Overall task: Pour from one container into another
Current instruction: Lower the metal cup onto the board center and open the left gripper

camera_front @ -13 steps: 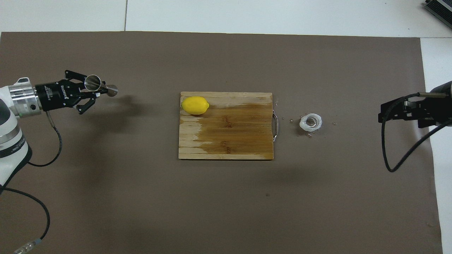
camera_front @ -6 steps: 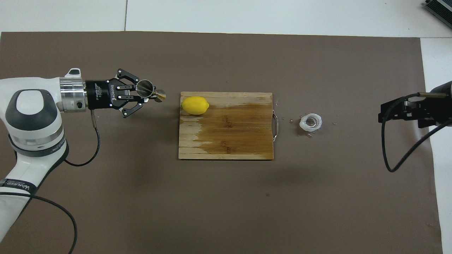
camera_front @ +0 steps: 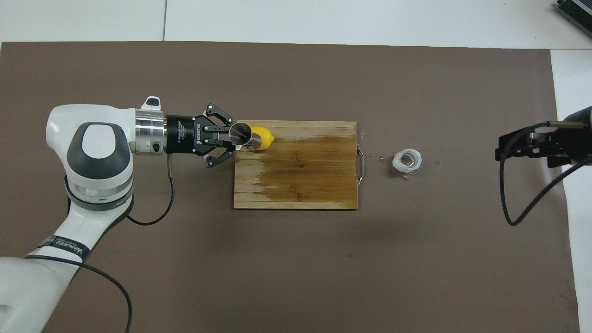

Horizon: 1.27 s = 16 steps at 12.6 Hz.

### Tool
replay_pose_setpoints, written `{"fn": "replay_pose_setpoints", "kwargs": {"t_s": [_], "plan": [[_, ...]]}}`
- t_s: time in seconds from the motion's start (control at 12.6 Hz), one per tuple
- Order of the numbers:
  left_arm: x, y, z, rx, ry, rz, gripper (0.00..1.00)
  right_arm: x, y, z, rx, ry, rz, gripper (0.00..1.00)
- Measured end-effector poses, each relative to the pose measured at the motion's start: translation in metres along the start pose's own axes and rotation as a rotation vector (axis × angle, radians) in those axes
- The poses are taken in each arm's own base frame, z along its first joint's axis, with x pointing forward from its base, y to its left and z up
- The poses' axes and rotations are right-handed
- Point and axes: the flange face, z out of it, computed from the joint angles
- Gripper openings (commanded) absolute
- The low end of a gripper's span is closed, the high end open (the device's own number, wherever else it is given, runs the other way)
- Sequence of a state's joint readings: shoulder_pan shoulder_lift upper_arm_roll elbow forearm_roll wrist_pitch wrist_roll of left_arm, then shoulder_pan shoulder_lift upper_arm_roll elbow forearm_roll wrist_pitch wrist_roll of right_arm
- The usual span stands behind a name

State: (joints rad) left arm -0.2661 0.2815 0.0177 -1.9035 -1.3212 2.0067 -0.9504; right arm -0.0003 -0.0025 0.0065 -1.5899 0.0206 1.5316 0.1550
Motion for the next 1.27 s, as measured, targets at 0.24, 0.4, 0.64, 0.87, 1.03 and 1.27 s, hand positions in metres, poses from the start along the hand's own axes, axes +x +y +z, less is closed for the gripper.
{"fn": "replay_pose_setpoints", "kwargs": {"t_s": [0.24,0.4,0.64,0.87,1.03,1.27], "plan": [[-0.018,-0.014,0.044,-0.005,-0.035,-0.017,0.0,0.0,0.0,0.0,0.0,0.0,0.0,1.0],[-0.018,-0.022,0.071,-0.02,-0.053,-0.055,0.0,0.0,0.0,0.0,0.0,0.0,0.0,1.0],[-0.003,-0.031,0.097,-0.008,-0.05,-0.097,0.0,0.0,0.0,0.0,0.0,0.0,0.0,1.0],[0.014,-0.032,0.099,-0.045,-0.04,-0.144,0.0,0.0,0.0,0.0,0.0,0.0,0.0,1.0],[0.021,-0.035,0.1,-0.069,-0.032,-0.17,0.0,0.0,0.0,0.0,0.0,0.0,0.0,1.0],[0.023,-0.042,0.11,-0.088,0.009,-0.168,0.0,0.0,0.0,0.0,0.0,0.0,0.0,1.0]]}}
